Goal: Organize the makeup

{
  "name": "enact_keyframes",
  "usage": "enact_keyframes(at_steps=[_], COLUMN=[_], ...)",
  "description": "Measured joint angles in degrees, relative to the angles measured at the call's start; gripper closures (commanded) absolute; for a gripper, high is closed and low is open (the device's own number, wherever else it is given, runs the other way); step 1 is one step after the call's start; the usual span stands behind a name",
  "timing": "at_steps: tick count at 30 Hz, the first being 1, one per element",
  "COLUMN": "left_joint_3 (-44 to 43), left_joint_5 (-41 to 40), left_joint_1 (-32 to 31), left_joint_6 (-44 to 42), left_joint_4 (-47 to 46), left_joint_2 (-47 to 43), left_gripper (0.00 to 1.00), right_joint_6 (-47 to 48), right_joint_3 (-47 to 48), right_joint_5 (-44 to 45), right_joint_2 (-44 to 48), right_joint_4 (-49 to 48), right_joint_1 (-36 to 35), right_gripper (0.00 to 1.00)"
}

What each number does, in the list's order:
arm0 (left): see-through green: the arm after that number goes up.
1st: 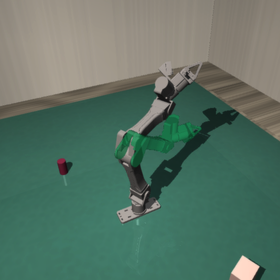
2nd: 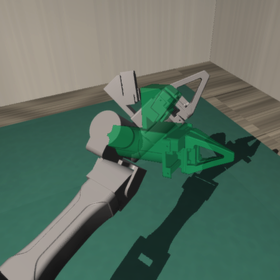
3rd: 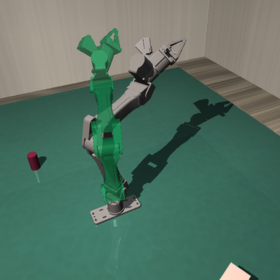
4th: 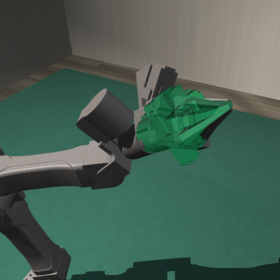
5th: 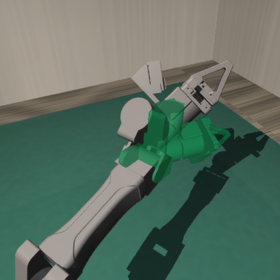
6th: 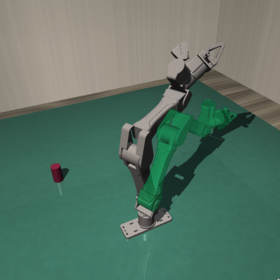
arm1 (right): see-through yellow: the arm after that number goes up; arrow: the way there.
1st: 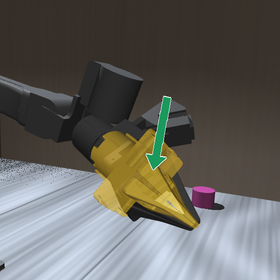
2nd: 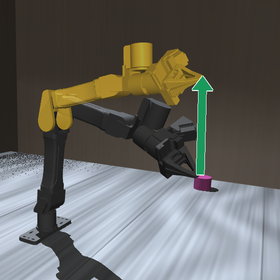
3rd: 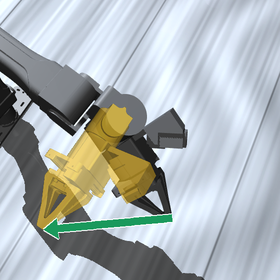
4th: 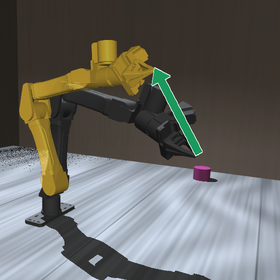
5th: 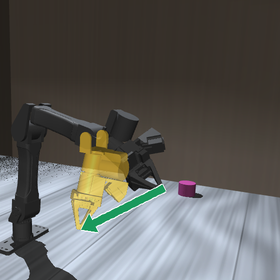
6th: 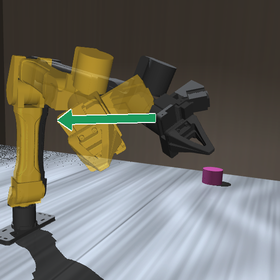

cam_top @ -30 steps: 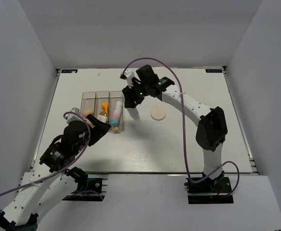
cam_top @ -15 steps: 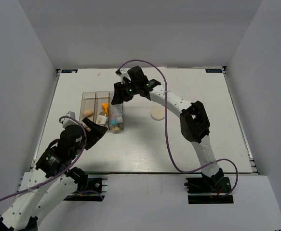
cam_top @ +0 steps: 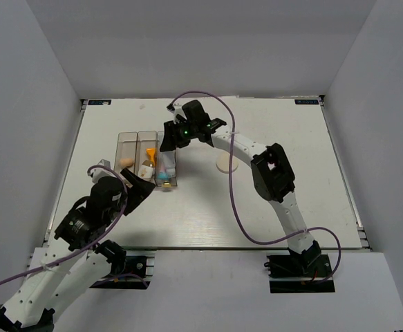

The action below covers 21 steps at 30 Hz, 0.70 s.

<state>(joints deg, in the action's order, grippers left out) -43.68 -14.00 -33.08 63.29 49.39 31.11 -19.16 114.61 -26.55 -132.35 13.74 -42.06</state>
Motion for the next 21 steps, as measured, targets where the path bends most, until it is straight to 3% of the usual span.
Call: enact_keyframes(at_steps=[3,4,5,7,10,14,21], left_joint_3=[0.0,0.0,0.0,0.0,0.0,0.0,0.0], left_joint_5=[0.0,0.0,0.0,0.0,0.0,0.0,0.0], left_joint_1=[0.0,0.0,0.0,0.0,0.0,0.0,0.0], left_joint_6=[0.0,0.0,0.0,0.0,0.0,0.0,-0.3], left_joint_4=[0.0,-0.1,-0.1,-0.2,-0.7,-1.7,-3.2], left_joint_2=[0.7,0.7,0.7,0.8,1.5,3.2,4.3], left_gripper=[0.17,0.17,0.16,0.16,0.16,0.16,0.16], right_joint_6=[-0.2,-0.1,0.2,0.5,1.6,2.2,3.4], right_joint_3=[0.0,0.0,0.0,0.0,0.0,0.0,-0.1], right_joint_5=[0.2,0.2,0.2,0.3,0.7,0.6,0.7], right_joint_2=[-1.2,-1.2,-1.2,-1.2,-1.2,-1.2,0.0], right_joint_4=[-0.2,-0.2,-0.2,-0.4,-0.4,-0.7,-0.7], right_joint_1=[0.3,0.3,0.4,0.4,0.6,1.3,3.4], right_gripper=[0.76,0.57,0.47,0.34,0.27,0.24,0.34])
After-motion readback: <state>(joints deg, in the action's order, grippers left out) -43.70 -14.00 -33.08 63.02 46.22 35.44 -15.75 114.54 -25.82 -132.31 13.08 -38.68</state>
